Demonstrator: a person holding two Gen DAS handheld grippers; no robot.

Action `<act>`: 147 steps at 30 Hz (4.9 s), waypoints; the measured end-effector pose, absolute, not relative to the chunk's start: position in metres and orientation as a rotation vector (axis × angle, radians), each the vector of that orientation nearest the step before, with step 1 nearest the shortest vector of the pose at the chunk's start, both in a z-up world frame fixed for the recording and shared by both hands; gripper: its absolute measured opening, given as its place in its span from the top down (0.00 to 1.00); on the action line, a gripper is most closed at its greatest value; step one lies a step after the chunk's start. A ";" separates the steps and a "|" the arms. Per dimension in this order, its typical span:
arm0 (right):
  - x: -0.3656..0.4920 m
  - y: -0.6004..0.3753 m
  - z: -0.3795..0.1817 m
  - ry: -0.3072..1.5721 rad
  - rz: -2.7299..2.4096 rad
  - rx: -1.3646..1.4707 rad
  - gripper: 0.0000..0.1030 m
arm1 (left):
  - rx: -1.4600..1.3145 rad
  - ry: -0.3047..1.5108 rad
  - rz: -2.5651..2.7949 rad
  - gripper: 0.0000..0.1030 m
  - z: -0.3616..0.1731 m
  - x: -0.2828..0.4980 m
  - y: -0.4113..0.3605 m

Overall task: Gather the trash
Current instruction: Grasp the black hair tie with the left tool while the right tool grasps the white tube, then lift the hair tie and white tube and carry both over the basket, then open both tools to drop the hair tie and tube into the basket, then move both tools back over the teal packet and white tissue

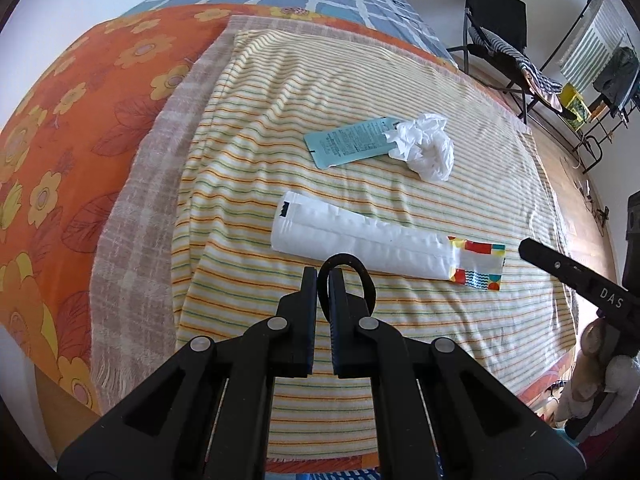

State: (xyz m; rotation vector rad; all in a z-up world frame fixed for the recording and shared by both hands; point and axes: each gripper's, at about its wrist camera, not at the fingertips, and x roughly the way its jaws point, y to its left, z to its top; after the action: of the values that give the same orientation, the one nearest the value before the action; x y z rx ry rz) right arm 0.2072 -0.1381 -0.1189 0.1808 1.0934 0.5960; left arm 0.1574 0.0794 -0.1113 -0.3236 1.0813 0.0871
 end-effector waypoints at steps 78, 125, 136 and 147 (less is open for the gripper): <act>-0.042 -0.241 -0.075 1.102 0.836 0.081 1.00 | -0.138 1.138 -0.104 0.97 -0.135 -0.004 -0.046; -0.040 -0.209 -0.109 1.139 0.655 -0.113 0.18 | -0.135 1.160 -0.063 0.33 -0.142 -0.006 -0.040; -0.036 -0.203 -0.095 1.061 0.549 -0.203 0.08 | -0.136 1.158 -0.065 0.32 -0.136 -0.001 -0.041; -0.019 -0.191 -0.075 0.978 0.467 -0.279 0.00 | -0.165 1.126 -0.062 0.32 -0.112 0.027 -0.025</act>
State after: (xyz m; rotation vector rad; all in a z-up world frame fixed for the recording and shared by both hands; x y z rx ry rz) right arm -0.0188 -0.1911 -0.0753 -0.2785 0.9780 0.4672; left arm 0.0266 -0.0248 -0.1123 -0.1646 1.1263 -0.0619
